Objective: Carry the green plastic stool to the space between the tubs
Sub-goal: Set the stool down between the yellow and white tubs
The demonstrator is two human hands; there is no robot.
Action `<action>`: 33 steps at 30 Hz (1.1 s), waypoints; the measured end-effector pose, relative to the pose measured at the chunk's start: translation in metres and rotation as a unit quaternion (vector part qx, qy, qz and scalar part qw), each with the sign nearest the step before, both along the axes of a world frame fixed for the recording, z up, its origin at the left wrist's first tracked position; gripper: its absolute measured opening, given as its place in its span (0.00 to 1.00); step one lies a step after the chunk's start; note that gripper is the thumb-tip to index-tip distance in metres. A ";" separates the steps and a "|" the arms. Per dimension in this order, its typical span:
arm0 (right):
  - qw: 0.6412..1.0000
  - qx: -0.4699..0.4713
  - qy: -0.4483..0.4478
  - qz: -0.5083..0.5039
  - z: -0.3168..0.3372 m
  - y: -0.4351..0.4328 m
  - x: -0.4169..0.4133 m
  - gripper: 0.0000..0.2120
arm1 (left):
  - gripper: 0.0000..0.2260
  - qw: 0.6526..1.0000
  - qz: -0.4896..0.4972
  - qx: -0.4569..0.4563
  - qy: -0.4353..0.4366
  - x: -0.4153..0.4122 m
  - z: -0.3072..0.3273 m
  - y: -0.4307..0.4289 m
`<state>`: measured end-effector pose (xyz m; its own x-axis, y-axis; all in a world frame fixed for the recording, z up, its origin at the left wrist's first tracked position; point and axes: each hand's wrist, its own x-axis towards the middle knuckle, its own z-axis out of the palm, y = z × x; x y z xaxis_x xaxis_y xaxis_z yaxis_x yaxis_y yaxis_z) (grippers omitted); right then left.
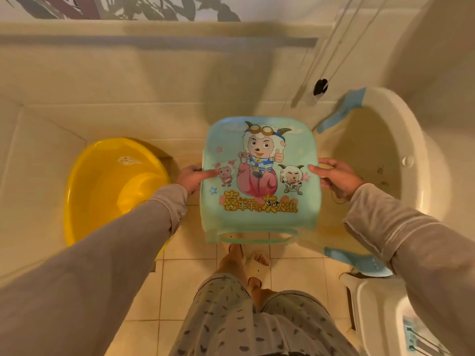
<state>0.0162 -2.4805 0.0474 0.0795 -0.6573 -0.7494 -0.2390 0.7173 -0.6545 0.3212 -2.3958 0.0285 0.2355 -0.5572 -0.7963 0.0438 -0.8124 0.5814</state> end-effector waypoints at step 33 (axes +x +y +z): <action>0.999 0.047 0.009 0.006 -0.255 -0.112 0.010 0.25 | 0.26 0.998 0.031 0.051 0.014 0.013 -0.244 -0.109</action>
<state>0.0264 -2.5924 -0.2075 0.0733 -0.5831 -0.8091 -0.2598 0.7721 -0.5799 0.3339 -2.5046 -0.2154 0.2431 -0.4576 -0.8553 0.1111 -0.8628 0.4932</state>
